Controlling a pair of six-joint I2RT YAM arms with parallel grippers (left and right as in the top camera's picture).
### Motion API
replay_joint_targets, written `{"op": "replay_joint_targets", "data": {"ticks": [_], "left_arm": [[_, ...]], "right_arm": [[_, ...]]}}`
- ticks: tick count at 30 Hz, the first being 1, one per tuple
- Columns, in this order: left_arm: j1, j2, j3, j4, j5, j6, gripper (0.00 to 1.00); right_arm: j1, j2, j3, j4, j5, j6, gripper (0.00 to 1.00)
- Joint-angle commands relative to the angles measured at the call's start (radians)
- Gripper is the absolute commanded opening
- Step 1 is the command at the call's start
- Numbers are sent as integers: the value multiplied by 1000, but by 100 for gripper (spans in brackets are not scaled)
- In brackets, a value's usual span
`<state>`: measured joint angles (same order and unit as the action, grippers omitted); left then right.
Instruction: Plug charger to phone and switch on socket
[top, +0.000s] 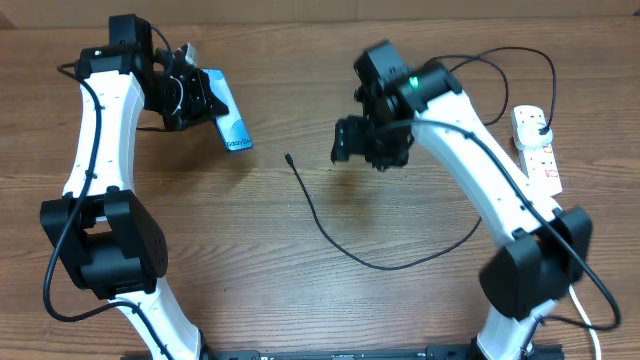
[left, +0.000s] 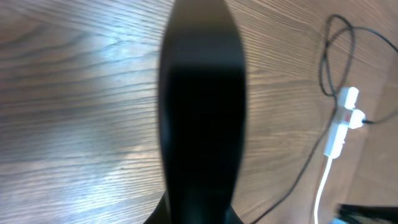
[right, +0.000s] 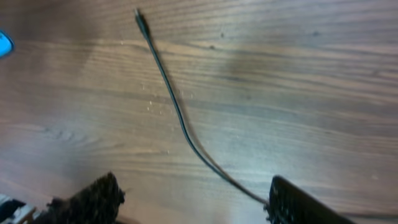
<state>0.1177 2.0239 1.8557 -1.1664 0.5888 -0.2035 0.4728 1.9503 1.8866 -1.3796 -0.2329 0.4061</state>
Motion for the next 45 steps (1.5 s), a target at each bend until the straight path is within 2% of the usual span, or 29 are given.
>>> {"op": "replay_joint_targets", "data": {"ticks": [1, 2, 4, 8, 11, 13, 16, 17, 23, 25, 28, 31, 33, 42, 45], "left_arm": [[-5, -6, 13, -1, -46, -30, 4], [-5, -6, 13, -1, -46, -30, 4], [-5, -6, 13, -4, -46, -30, 4], [-5, -6, 13, -13, -46, -29, 4], [-5, -6, 13, -22, -46, -29, 4], [-5, -6, 13, -27, -45, -29, 4], [-3, -6, 13, -32, -45, -29, 4], [-3, -6, 13, -32, -45, -29, 4], [1, -6, 13, -31, -37, -29, 4], [1, -6, 13, -30, -20, -29, 4], [1, -6, 13, -29, -11, -29, 4], [1, -6, 13, -29, -12, -29, 4], [1, -6, 13, -29, -12, -29, 4], [1, -6, 13, -31, -12, -29, 4], [1, -6, 13, -31, -12, -29, 4]], "right_arm": [[12, 199, 223, -132, 106, -48, 75], [30, 287, 288, -156, 145, -48, 77], [55, 341, 308, -125, 178, -48, 84], [107, 371, 306, 14, 213, -47, 100], [145, 371, 306, 169, 207, -41, 99], [165, 373, 281, 256, 213, -87, 97], [180, 382, 274, 288, 217, -96, 88], [183, 386, 273, 291, 217, -97, 80], [194, 446, 273, 269, 251, -97, 74], [195, 465, 272, 256, 208, -106, 64], [207, 484, 272, 249, 187, -123, 58], [216, 507, 272, 245, 185, -123, 46], [216, 516, 272, 241, 174, -124, 41], [216, 533, 272, 245, 175, -127, 29], [216, 559, 272, 254, 175, -154, 29]]}}
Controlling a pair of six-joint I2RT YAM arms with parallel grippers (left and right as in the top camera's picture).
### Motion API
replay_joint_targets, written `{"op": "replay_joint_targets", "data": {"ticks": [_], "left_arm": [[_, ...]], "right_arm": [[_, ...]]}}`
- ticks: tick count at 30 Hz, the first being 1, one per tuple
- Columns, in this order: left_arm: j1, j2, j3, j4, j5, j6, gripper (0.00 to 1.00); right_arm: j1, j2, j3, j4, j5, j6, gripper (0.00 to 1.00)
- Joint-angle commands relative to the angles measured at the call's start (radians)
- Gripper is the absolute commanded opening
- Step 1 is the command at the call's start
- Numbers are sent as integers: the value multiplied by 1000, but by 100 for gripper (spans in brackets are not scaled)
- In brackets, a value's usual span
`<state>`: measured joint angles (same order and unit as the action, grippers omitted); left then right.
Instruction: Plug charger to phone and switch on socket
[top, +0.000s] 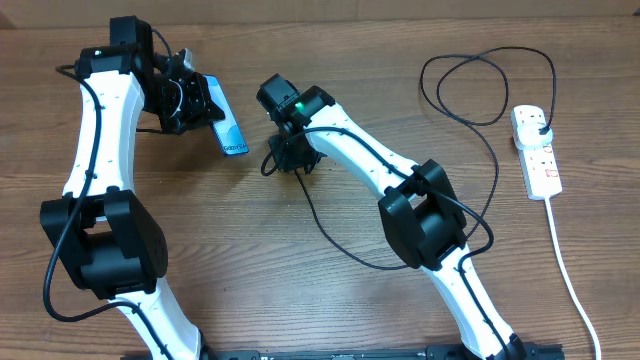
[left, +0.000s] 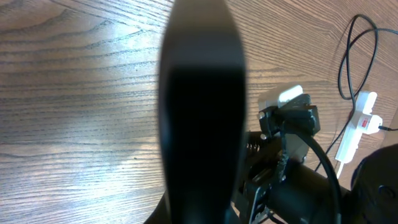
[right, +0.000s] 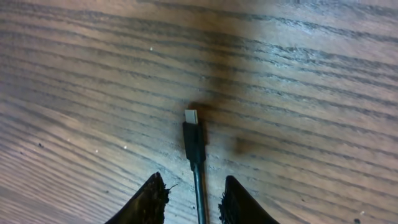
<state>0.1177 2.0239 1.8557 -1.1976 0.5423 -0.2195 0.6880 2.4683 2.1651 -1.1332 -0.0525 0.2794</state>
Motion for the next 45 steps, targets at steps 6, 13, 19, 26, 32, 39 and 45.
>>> {"op": "replay_joint_targets", "data": {"ticks": [6, 13, 19, 26, 32, 39, 45], "left_arm": [[1, -6, 13, 1, 35, -13, 4], [1, -6, 13, 1, 34, -12, 4], [1, -6, 13, 0, 34, -12, 4], [1, -6, 13, 0, 34, -12, 4], [1, -6, 13, 0, 35, -12, 4], [1, -6, 13, 6, 99, 23, 4], [1, -6, 13, 28, 234, 108, 4]], "right_arm": [[1, 64, -6, 10, -5, -26, 28], [1, 64, -6, 34, -5, -26, 22], [1, 64, -6, 40, -13, -26, 18], [1, 64, -6, 23, -13, -25, 18], [1, 64, -6, 21, -18, -19, 16], [1, 64, -6, 35, -59, -15, 4], [-30, 51, 5, 51, -177, -19, 4]]}}
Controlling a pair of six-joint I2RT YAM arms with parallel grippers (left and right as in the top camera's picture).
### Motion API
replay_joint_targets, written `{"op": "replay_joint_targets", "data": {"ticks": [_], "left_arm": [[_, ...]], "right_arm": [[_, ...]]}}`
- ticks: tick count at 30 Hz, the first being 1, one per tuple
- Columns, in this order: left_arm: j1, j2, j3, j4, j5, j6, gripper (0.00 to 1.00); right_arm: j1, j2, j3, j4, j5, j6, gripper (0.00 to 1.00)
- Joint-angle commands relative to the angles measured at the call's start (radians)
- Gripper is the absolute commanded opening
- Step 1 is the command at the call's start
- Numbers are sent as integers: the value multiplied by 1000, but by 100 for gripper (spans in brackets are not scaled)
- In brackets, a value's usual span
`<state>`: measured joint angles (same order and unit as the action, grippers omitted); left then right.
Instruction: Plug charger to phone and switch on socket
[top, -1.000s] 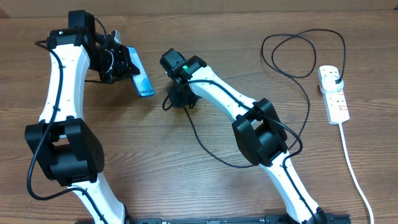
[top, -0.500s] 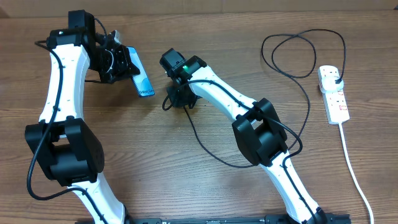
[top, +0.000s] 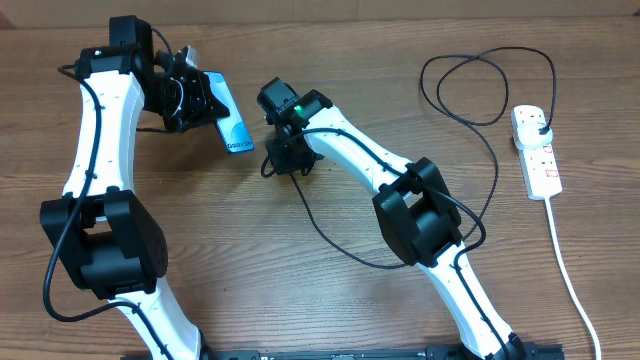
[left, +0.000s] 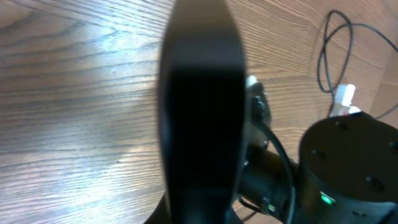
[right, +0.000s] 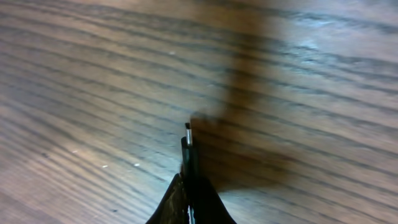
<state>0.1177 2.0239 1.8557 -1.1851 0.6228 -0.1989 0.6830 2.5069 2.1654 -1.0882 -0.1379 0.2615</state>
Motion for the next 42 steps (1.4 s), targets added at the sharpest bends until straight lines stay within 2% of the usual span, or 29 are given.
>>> {"op": "replay_joint_targets", "data": {"ticks": [1, 4, 8, 11, 14, 17, 25, 42], "left_arm": [[2, -6, 13, 21, 222, 119, 4], [16, -6, 13, 60, 520, 229, 4], [60, -6, 13, 140, 753, 229, 4], [97, -6, 13, 190, 956, 229, 4], [119, -6, 14, 217, 959, 151, 4], [118, -6, 14, 217, 959, 148, 4], [116, -6, 14, 218, 959, 90, 4], [110, -6, 14, 217, 959, 59, 4]], "right_arm": [[-35, 5, 10, 2, -119, -2, 4], [-92, -61, 17, -7, -277, -51, 4], [-177, -163, 17, -44, -507, -129, 4], [-251, -236, 16, -51, -764, -200, 4], [-298, -272, 16, -53, -1025, -287, 4], [-302, -274, 16, -73, -1122, -325, 4], [-245, -274, 15, -95, -1173, -346, 4], [-203, -274, 15, -63, -1146, -321, 4]]}}
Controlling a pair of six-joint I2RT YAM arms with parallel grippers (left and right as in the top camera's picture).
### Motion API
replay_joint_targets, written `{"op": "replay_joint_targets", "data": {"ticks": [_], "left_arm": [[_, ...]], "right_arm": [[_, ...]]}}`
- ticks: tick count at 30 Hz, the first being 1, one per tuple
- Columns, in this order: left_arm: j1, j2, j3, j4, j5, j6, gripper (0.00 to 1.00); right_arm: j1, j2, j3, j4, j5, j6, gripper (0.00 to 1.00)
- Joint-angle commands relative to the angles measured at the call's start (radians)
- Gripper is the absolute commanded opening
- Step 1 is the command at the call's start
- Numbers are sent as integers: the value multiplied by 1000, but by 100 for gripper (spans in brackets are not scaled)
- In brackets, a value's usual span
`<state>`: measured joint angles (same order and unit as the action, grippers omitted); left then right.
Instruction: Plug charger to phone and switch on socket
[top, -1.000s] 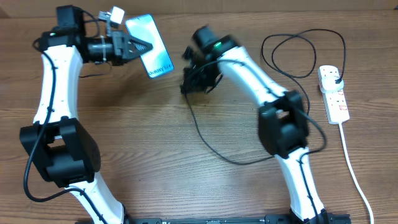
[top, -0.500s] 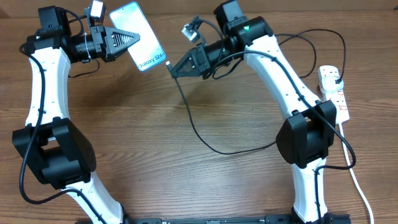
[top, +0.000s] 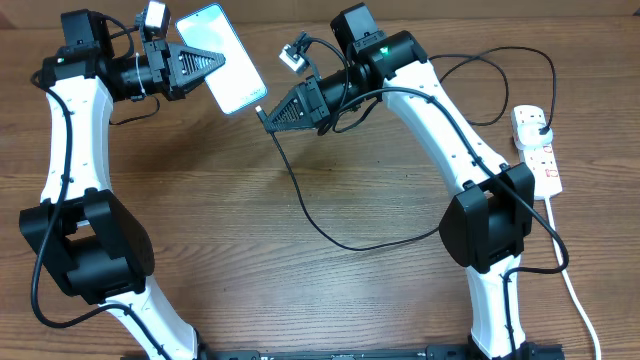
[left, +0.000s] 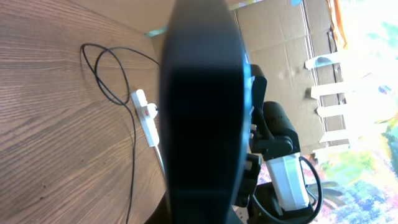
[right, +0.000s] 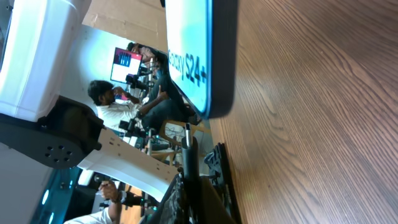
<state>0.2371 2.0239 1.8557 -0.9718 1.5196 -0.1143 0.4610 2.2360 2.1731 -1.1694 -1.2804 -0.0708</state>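
Note:
My left gripper (top: 203, 58) is shut on the phone (top: 224, 56), holding it up in the air with its lit screen facing the overhead camera. In the left wrist view the phone (left: 202, 112) is a dark slab that hides the fingers. My right gripper (top: 275, 116) is shut on the black charger plug (top: 261, 110), just off the phone's lower end. In the right wrist view the plug (right: 188, 155) points toward the phone's end (right: 205, 62), with a small gap between them. The black cable (top: 330, 225) trails over the table to the white socket strip (top: 536, 150).
The wooden table (top: 200, 260) lies under both raised arms. The cable loops at the back right (top: 480, 85) near the socket strip (left: 148, 118), which sits at the right edge. A white lead (top: 575, 285) runs from the strip to the front.
Both arms have risen off the table. The phone, then low at the back left, is now held high with its screen up. The plug has left the table and sits near the phone's lower end.
The left gripper held the phone throughout. The right gripper was first open above the table to the right of the plug, then open astride the plug on the wood, then shut on it. Now plug and phone are both in the air, close together.

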Motion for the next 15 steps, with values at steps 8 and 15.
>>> {"op": "replay_joint_targets", "data": {"ticks": [8, 15], "left_arm": [[-26, -6, 14, 8, 63, -21, 4], [-27, -6, 14, 8, 63, -21, 4]], "right_arm": [[24, -3, 8, 100, -5, 113, 4], [24, -3, 8, 96, -4, 113, 4]]}}
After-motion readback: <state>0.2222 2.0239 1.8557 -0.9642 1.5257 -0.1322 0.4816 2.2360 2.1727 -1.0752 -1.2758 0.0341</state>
